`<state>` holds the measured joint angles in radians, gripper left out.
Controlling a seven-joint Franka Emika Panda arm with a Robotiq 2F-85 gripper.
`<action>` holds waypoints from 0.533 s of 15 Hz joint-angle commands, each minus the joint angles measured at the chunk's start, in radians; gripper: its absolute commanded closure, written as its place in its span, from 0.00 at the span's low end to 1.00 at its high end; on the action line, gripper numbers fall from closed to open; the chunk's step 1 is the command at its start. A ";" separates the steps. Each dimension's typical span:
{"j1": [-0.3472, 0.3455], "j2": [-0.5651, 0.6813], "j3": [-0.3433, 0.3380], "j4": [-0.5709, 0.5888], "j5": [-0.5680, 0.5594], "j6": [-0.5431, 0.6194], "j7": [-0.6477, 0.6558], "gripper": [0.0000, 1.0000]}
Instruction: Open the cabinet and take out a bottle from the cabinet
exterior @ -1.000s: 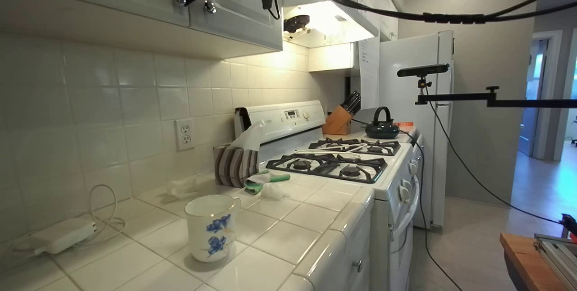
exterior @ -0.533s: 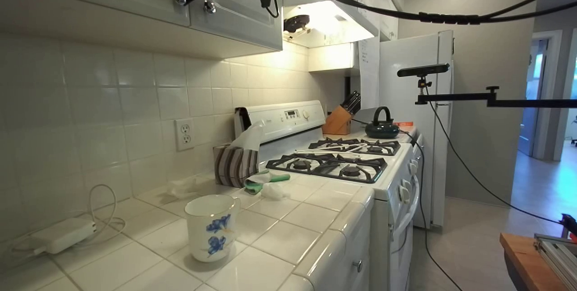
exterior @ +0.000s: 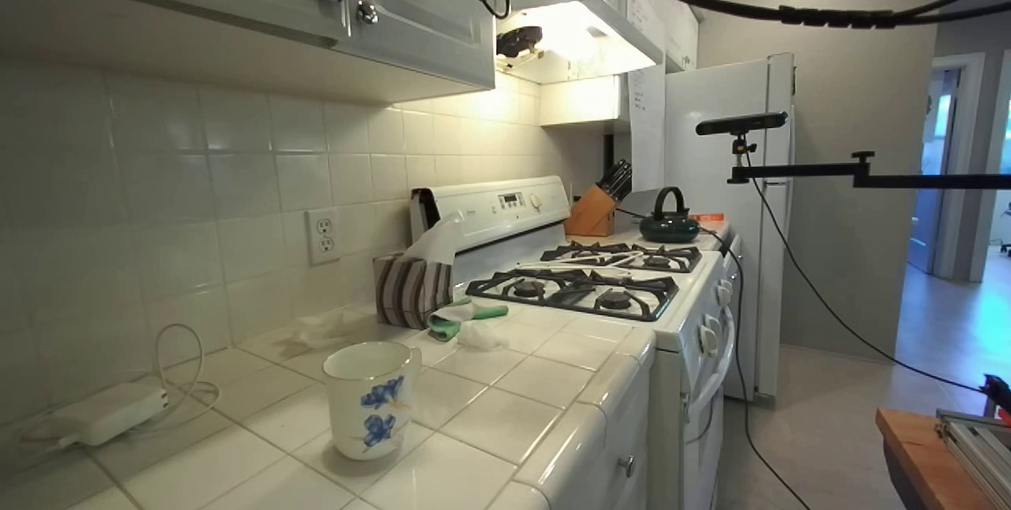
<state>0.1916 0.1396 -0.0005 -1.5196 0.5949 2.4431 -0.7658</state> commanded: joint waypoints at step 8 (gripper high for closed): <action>0.046 -0.343 0.146 -0.348 -0.091 -0.042 0.284 0.00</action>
<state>0.1996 -0.1001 0.0918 -1.7610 0.4936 2.4232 -0.5732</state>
